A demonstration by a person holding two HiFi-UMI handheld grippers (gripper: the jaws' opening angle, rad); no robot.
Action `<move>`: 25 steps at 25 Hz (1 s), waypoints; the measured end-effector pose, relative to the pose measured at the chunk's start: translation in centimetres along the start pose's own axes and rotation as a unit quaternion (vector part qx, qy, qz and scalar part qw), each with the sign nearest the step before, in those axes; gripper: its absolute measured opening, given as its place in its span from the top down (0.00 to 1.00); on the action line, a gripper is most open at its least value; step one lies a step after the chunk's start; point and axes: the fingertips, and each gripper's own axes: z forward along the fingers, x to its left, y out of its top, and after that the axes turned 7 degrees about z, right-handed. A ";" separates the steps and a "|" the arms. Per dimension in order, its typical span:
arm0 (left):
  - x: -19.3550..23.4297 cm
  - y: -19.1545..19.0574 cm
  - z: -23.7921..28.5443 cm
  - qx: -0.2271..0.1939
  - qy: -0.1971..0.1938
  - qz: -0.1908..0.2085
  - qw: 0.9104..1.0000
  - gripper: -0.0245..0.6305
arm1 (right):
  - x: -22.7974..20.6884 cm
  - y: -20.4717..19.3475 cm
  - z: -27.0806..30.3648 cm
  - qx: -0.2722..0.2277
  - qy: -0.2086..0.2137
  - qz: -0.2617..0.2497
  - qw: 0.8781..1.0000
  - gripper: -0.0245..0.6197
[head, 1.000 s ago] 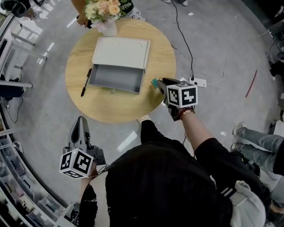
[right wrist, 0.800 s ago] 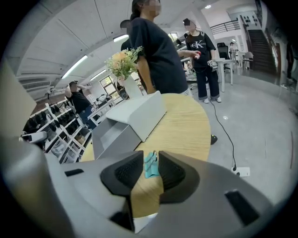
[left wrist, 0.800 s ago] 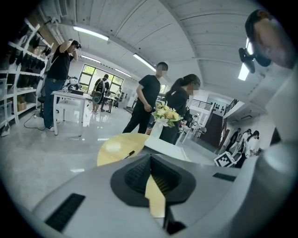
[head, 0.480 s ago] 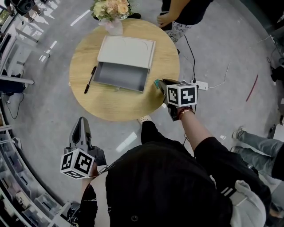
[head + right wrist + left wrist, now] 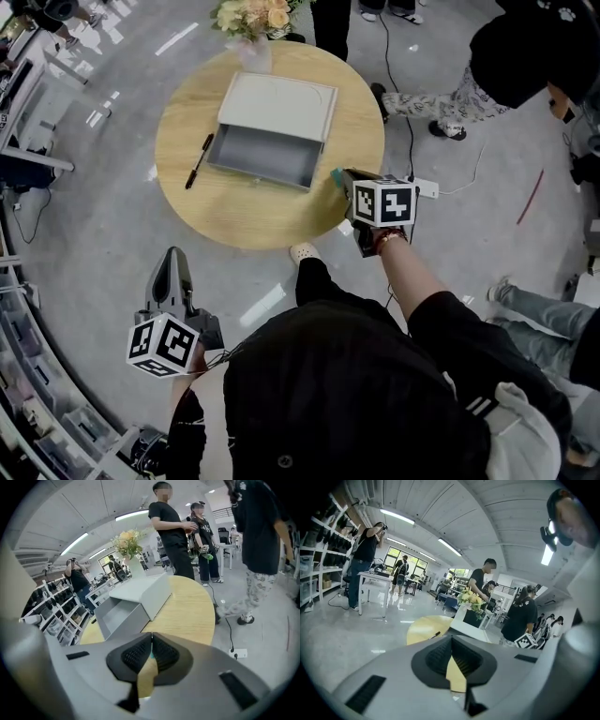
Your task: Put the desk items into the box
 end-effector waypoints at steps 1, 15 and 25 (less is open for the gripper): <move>0.1 -0.2 -0.3 -0.001 0.000 -0.001 1.000 0.95 | 0.1 -0.2 -0.1 -0.001 -0.001 0.001 1.000 0.94; 0.1 -1.5 -5.4 -0.036 -0.002 -0.020 0.999 0.95 | 3.9 -1.7 -4.8 -0.019 0.024 0.016 0.999 0.94; -2.4 -3.5 -9.6 -0.057 -0.023 -0.033 0.998 0.95 | 8.5 -4.4 -10.7 -0.044 0.075 -0.016 0.996 0.94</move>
